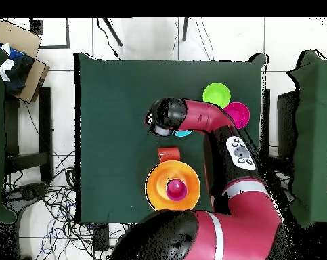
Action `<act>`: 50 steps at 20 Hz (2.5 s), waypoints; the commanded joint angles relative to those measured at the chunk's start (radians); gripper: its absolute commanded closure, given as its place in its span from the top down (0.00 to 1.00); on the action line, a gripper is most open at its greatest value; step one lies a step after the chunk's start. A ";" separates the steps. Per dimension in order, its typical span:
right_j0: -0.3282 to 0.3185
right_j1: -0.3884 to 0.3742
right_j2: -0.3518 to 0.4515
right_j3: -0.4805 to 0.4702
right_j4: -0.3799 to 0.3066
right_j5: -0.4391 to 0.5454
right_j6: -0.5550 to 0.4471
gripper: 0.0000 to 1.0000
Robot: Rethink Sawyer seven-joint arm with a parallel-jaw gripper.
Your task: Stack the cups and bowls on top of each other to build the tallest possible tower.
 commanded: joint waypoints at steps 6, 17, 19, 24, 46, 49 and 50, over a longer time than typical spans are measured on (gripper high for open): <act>-0.049 0.061 0.116 -0.159 -0.120 0.154 -0.306 1.00; -0.095 0.104 0.137 -0.149 -0.198 0.151 -0.333 1.00; -0.103 0.101 0.137 -0.123 -0.208 0.129 -0.319 1.00; -0.103 0.102 0.133 -0.122 -0.245 0.132 -0.323 1.00; -0.097 0.123 0.172 -0.129 -0.286 0.094 -0.261 1.00; -0.104 0.132 0.180 -0.128 -0.287 0.082 -0.269 0.00; -0.103 0.131 0.180 -0.129 -0.289 0.083 -0.272 0.00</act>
